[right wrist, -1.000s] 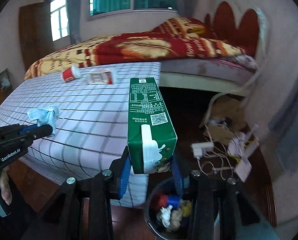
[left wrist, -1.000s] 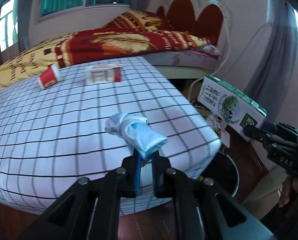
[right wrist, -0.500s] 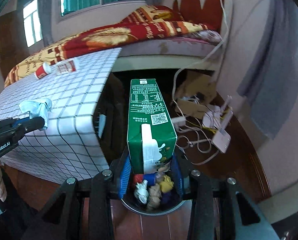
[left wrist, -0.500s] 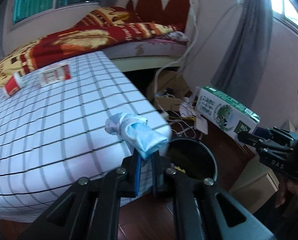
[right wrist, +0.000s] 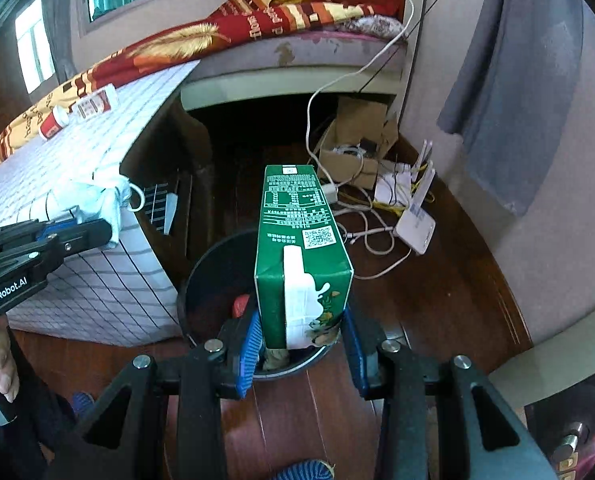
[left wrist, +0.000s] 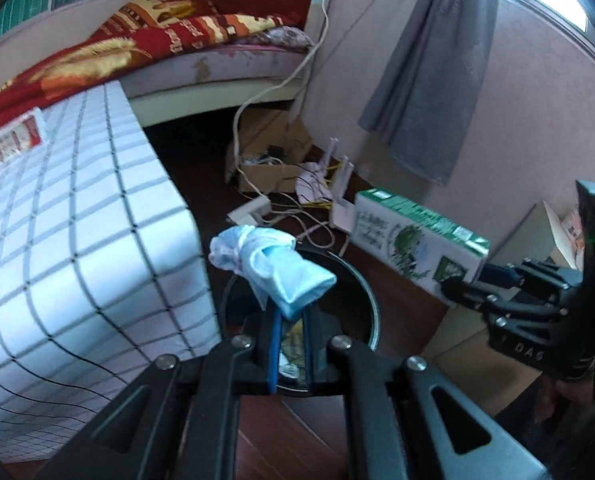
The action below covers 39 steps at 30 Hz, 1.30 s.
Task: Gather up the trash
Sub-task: 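Carry the green carton and blue mask over the black bin with both tools, then open both tools to drop the green carton and blue mask into the bin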
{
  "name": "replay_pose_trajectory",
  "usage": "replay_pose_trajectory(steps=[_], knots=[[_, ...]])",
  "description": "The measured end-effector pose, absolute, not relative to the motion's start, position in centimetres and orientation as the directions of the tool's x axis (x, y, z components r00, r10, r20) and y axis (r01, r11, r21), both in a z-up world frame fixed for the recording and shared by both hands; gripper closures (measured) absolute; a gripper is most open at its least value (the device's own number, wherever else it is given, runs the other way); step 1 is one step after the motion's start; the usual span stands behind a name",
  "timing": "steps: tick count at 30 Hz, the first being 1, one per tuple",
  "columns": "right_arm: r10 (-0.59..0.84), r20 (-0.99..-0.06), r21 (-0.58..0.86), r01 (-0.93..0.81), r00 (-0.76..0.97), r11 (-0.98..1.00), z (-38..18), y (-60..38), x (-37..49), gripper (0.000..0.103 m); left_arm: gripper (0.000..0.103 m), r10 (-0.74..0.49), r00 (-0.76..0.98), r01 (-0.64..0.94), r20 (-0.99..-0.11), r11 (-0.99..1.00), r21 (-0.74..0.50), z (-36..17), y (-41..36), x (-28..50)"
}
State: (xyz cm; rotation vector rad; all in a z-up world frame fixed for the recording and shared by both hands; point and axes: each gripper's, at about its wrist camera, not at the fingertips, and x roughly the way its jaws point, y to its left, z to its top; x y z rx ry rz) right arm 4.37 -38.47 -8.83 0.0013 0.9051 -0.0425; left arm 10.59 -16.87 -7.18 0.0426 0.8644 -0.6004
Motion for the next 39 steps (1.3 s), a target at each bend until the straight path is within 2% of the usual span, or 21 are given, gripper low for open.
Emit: replay_pose_trajectory(steps=[14,23,25,26,27,28,29,30,33,35,37,39], knots=[[0.027,-0.849,0.010,-0.034,0.527,0.999,-14.5,-38.6,6.7,0.063,0.093,-0.459,0.342,0.523,-0.820,0.818,-0.240,-13.5,-20.3,12.7],[0.042,-0.891,-0.012,-0.115,0.453,0.993,-18.2,-37.8,8.4,0.063,0.093,-0.452,0.275,0.505,-0.849,0.819,-0.272,-16.6,-21.0,14.0],[0.045,-0.895,-0.026,-0.151,0.444,0.988,-19.0,-37.4,8.9,0.058,0.090,-0.457,0.259,0.502,-0.851,0.816,-0.285,-17.4,-21.4,14.8],[0.024,-0.900,-0.053,-0.164,0.435,0.985,-19.6,-37.3,9.2,0.047,0.078,-0.449,0.260,0.491,-0.855,0.824,-0.283,-17.8,-21.4,15.1],[-0.067,-0.903,-0.135,-0.133,0.424,0.982,-20.4,-37.6,9.6,0.017,0.066,-0.438,0.260,0.479,-0.861,0.832,-0.278,-18.2,-21.3,15.3],[-0.109,-0.897,-0.170,-0.107,0.427,0.980,-20.6,-37.9,9.8,0.010,0.040,-0.417,0.267,0.460,-0.869,0.847,-0.265,-18.6,-21.1,15.5],[-0.096,-0.891,-0.148,-0.084,0.443,0.985,-20.5,-38.7,9.8,0.010,0.022,-0.409,0.274,0.448,-0.870,0.855,-0.261,-18.8,-20.9,15.6],[-0.083,-0.893,-0.123,-0.063,0.442,0.990,-20.4,-39.3,9.8,0.010,0.018,-0.402,0.281,0.444,-0.871,0.859,-0.253,-18.9,-20.7,15.6],[-0.105,-0.890,-0.121,-0.007,0.443,0.993,-20.1,-40.7,10.1,0.010,0.017,-0.369,0.299,0.429,-0.880,0.876,-0.222,-19.5,-20.2,15.5],[-0.092,-0.890,-0.087,0.033,0.447,0.996,-19.9,-41.6,10.3,0.009,0.013,-0.343,0.307,0.419,-0.888,0.886,-0.197,-19.8,-20.0,15.3],[-0.085,-0.893,-0.066,0.058,0.442,0.996,-19.8,-42.1,10.5,0.000,0.007,-0.327,0.317,0.413,-0.890,0.892,-0.181,-19.8,-19.7,15.1],[-0.088,-0.887,-0.062,0.073,0.452,0.995,-19.6,-42.2,10.4,0.000,0.003,-0.308,0.335,0.410,-0.891,0.899,-0.157,-19.7,-19.5,14.8]])
